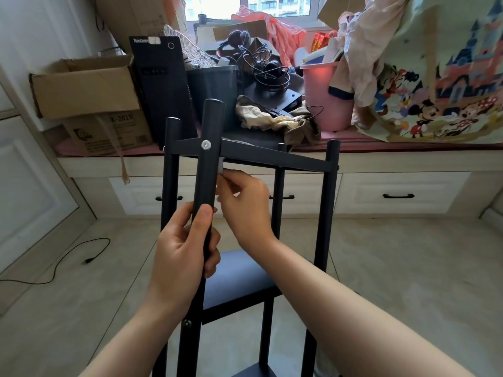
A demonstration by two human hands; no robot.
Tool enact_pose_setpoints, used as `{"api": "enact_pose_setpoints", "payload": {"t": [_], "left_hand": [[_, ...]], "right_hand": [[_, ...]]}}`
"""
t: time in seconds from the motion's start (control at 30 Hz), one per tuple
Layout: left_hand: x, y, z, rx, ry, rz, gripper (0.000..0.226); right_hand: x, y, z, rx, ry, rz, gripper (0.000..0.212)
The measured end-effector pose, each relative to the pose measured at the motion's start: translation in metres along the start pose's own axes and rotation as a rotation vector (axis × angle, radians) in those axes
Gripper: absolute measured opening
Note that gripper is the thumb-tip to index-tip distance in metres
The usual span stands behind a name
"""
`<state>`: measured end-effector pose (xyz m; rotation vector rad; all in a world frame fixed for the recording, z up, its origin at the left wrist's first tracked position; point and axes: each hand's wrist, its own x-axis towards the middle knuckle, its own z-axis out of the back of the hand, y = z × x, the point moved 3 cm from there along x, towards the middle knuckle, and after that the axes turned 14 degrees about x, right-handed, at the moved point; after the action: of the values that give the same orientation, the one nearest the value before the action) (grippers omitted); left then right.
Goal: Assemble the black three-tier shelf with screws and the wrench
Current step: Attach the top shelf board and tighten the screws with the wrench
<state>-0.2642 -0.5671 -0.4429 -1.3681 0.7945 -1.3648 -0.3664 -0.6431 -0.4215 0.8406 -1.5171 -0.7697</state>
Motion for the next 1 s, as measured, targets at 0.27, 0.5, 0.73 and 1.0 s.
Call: {"api": "enact_pose_setpoints", "payload": {"t": [0.27, 0.5, 0.73, 1.0], "left_hand": [[-0.001, -0.001, -0.003, -0.028, -0.010, 0.012, 0.047], [-0.003, -0.003, -0.005, -0.032, 0.002, 0.008, 0.049], [-0.003, -0.002, -0.006, -0.032, 0.001, 0.011, 0.045], [-0.004, -0.003, -0.007, -0.019, 0.006, 0.000, 0.044]], "right_hand": [[-0.003, 0.014, 0.020, -0.014, 0.107, -0.060, 0.017], [-0.005, 0.023, 0.033, 0.046, 0.102, -0.031, 0.015], [-0.007, 0.025, 0.038, 0.070, 0.138, -0.005, 0.019], [-0.006, 0.024, 0.037, 0.069, 0.072, -0.037, 0.016]]}}
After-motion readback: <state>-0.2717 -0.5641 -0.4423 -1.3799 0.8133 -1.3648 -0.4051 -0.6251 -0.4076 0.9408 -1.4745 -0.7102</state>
